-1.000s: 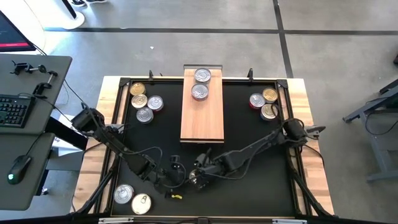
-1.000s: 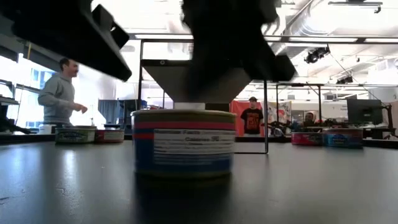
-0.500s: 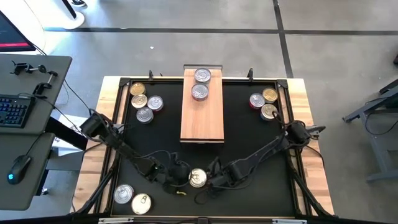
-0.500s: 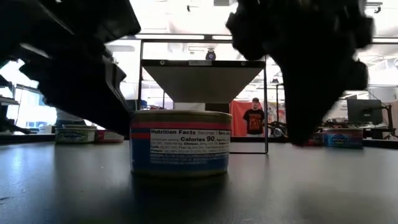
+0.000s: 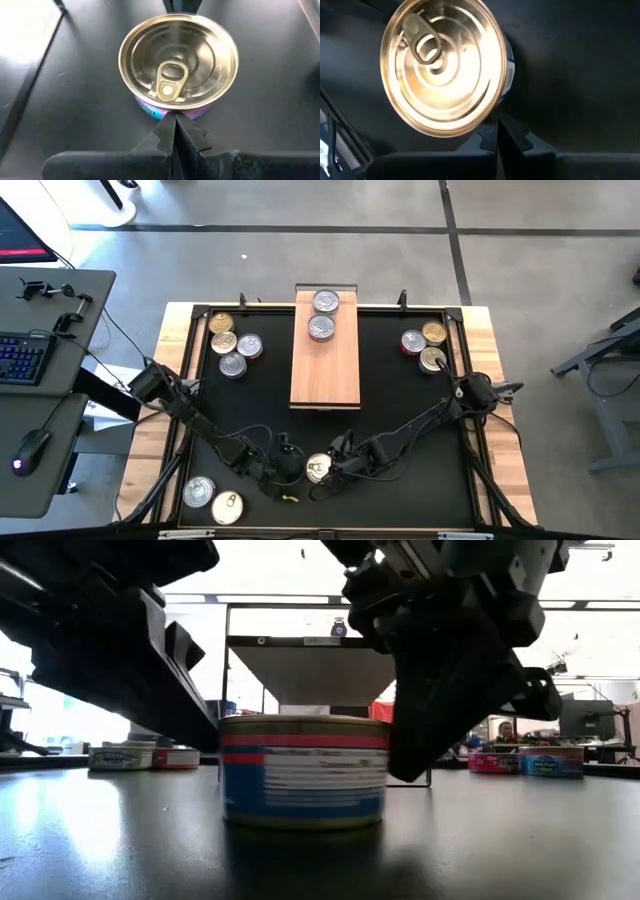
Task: Stack canned seafood by type on shelf
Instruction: Put the blue pink tuna can on the shelf
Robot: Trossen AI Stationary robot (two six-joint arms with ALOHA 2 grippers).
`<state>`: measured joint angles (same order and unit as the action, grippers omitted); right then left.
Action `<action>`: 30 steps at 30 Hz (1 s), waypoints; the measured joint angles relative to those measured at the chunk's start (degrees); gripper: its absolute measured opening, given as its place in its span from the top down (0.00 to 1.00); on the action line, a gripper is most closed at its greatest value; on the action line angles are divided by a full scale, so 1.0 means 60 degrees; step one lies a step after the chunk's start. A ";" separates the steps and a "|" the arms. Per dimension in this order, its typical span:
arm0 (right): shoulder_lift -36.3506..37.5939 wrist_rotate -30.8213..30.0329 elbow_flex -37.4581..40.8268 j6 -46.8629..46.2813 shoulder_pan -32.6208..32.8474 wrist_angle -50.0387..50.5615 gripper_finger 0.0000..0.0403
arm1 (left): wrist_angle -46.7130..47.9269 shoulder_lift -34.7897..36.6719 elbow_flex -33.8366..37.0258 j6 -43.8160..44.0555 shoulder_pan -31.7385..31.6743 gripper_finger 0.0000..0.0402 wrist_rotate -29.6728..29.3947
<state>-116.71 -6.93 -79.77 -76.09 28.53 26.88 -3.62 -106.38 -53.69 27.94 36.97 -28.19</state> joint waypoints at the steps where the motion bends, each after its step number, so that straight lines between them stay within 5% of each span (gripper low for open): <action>1: 0.0005 0.0000 0.0002 -0.0001 0.0017 0.0023 1.00 | -0.0182 -0.0091 0.0007 -0.0009 0.0000 1.00 0.0009; 30: 0.0034 -0.0268 -0.1665 0.0471 -0.0016 0.0475 1.00 | -0.0463 -0.0671 -0.0047 -0.0555 -0.0724 1.00 0.0948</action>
<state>-116.51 -8.54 -89.76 -73.27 28.43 29.73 -6.39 -110.41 -53.98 24.61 32.63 -22.50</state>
